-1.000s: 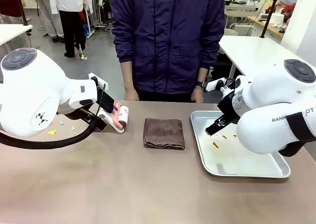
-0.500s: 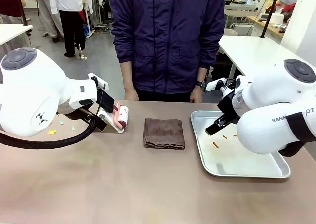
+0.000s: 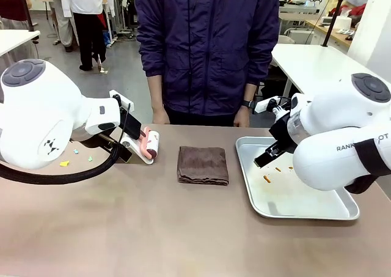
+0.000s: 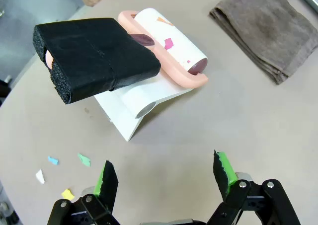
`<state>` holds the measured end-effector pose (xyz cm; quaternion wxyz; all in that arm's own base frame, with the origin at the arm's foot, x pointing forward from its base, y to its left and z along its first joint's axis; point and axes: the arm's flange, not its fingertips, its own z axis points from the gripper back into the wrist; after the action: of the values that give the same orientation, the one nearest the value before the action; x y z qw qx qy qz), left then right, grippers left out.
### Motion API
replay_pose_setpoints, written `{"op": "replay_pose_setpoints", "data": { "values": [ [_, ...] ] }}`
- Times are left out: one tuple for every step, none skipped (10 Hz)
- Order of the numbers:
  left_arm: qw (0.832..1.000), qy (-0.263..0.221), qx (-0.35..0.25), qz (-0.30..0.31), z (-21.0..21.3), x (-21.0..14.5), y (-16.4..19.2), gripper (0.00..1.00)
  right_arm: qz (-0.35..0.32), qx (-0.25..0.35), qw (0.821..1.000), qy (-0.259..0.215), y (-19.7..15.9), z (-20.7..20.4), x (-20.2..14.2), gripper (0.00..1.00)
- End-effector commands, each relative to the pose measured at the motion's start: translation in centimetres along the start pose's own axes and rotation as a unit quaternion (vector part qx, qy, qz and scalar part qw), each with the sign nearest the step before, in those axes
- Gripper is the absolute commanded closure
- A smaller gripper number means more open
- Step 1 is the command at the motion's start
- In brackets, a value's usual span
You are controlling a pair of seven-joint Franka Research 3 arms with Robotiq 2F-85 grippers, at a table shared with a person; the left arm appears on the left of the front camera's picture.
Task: Clean the surface of the table.
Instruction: Hold the Lint Roller with your left hand and the towel with your right hand.
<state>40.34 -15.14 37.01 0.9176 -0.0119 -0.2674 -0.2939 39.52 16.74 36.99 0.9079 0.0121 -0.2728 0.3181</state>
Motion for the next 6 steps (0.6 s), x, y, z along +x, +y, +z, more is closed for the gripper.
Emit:
{"op": "replay_pose_setpoints", "data": {
  "values": [
    [1.0,0.0,0.0,0.0,0.01,0.0,-0.01,0.0,0.0,0.0,1.0,0.0,-0.01,0.02,0.01,0.0],
    [1.0,0.0,0.0,0.0,0.01,0.0,-0.01,0.0,0.0,0.0,1.0,0.0,-0.01,0.02,0.01,0.0],
    [1.0,0.0,0.0,0.0,0.01,0.0,-0.01,0.0,0.0,0.0,1.0,0.0,-0.01,0.02,0.01,0.0],
    [1.0,0.0,0.0,0.0,0.01,0.0,-0.01,0.0,0.0,0.0,1.0,0.0,-0.01,0.02,0.01,0.0],
    [1.0,0.0,0.0,0.0,0.01,0.0,-0.01,0.0,0.0,0.0,1.0,0.0,-0.01,0.02,0.01,0.0],
    [1.0,0.0,0.0,0.0,0.01,0.0,-0.01,0.0,0.0,0.0,1.0,0.0,-0.01,0.02,0.01,0.0]
  ]
}}
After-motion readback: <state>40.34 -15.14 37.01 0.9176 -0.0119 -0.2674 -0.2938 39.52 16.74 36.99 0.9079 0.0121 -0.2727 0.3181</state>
